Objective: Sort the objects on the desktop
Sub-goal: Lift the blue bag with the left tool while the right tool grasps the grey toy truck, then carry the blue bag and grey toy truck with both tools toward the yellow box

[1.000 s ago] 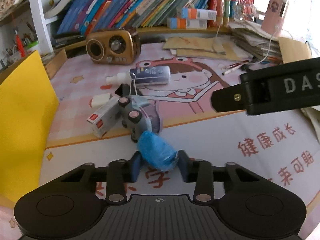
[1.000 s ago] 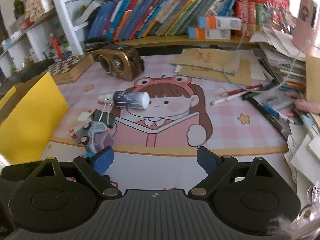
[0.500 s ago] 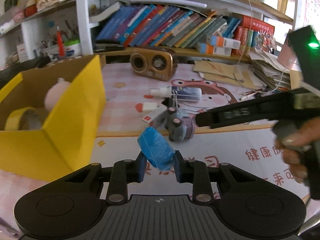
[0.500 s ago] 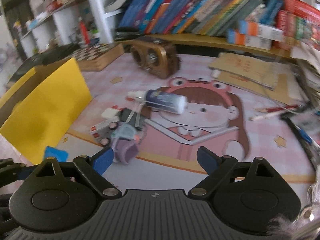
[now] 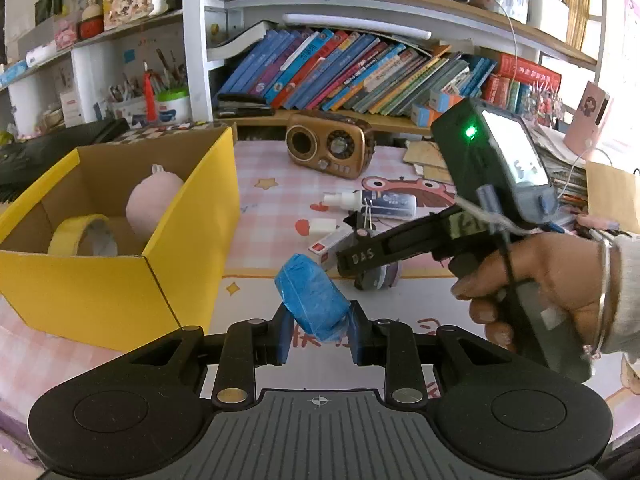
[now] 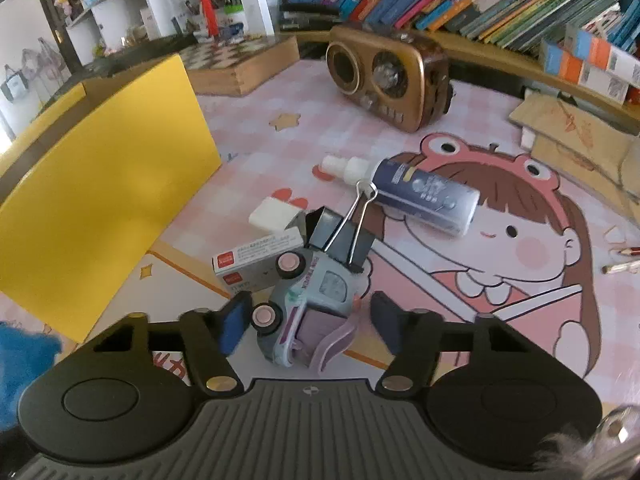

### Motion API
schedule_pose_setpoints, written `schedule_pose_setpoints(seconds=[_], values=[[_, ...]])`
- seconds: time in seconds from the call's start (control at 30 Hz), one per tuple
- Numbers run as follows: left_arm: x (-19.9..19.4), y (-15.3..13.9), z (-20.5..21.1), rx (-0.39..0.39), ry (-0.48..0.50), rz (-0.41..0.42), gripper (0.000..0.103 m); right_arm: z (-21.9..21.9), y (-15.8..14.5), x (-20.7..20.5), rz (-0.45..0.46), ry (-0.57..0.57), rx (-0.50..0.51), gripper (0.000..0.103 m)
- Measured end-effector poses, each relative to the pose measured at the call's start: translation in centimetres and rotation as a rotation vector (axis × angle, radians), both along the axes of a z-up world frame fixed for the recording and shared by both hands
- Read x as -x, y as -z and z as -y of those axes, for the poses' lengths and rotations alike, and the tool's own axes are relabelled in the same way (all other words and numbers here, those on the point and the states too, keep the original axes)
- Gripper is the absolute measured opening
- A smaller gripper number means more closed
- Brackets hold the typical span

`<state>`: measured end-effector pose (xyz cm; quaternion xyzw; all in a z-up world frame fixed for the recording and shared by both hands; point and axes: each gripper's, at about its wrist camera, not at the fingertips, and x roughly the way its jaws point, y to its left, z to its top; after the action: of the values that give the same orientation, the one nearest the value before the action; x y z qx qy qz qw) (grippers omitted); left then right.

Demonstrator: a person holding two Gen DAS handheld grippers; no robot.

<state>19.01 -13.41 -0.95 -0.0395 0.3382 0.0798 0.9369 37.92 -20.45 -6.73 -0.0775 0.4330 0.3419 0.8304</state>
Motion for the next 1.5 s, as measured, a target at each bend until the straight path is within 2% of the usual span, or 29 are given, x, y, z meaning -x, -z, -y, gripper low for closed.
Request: schedule_pose_setpoints(seconds=[0.27,0.73,1.07,1.5], values=[[0.3,-1.4,0.0,0.004,-0.009,0.053,0.027,0.4,-0.8,0.8,0.061,-0.057,0.022,0.042],[1.6,-2.5,0.7,0.018,0.03,0.087,0.027,4.8,-5.1,5.5,0.061,-0.001,-0.119,0.042],[3.1,-3.1,-0.4,0.026,0.088,0.118,0.027,6.5,-7.3,9.6,0.072,0.048,-0.181,0.042],[7.0,-3.3,-3.8,0.053,0.098,0.14,0.027,5.9,-8.4,16.0,0.095,0.043,-0.16,0.042]])
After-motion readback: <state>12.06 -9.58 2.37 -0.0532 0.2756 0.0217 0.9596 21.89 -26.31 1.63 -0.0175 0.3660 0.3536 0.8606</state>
